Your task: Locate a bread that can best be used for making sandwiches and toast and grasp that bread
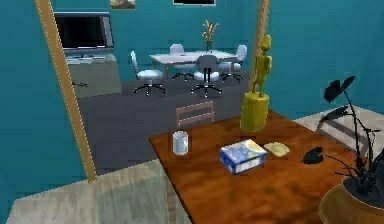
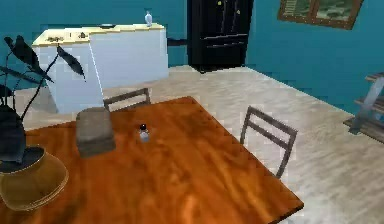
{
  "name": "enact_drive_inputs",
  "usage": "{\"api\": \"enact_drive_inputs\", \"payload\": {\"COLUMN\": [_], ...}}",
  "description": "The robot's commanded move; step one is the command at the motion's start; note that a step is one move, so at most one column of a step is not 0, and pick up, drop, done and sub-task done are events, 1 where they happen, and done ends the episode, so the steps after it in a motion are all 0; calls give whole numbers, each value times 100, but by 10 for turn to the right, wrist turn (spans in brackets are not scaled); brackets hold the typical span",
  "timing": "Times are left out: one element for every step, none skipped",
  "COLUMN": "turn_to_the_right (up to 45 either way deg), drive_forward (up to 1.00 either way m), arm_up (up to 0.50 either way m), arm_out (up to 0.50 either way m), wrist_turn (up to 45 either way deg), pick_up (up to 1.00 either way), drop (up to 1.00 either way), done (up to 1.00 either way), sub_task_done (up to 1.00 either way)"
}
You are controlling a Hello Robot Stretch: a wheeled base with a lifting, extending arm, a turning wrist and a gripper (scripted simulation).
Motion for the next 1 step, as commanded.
{"api": "enact_drive_inputs", "payload": {"turn_to_the_right": [-240], "drive_forward": [0], "arm_up": [0], "arm_out": [0], "wrist_turn": [0], "pick_up": [0], "drop": [0], "done": [0], "sub_task_done": [0]}}
